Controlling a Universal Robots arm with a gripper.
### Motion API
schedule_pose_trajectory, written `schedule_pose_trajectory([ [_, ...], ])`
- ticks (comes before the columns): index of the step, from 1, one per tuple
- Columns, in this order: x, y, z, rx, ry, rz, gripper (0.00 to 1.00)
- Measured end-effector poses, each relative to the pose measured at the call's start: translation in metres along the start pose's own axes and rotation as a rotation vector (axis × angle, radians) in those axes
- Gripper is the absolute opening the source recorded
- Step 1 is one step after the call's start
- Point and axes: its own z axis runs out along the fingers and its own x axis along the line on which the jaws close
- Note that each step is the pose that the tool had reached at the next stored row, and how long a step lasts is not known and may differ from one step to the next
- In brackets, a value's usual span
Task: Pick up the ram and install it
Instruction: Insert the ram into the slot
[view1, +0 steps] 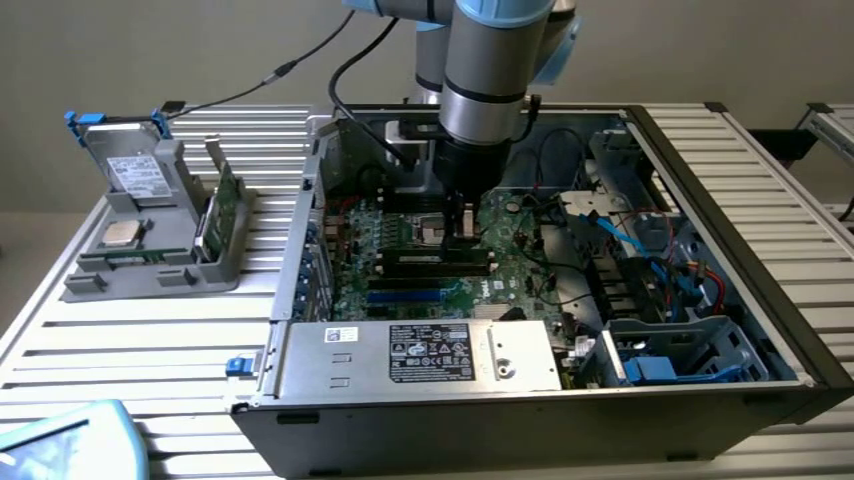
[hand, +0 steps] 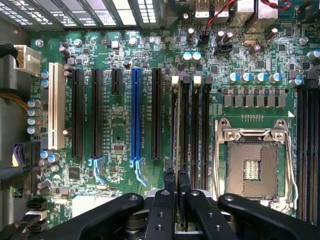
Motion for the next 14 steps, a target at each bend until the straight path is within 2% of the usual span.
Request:
schedule_pose_trajectory([
  [14,-0.0014,-0.0018,0.0000,0.0004,0.0009,-0.008,0.13],
])
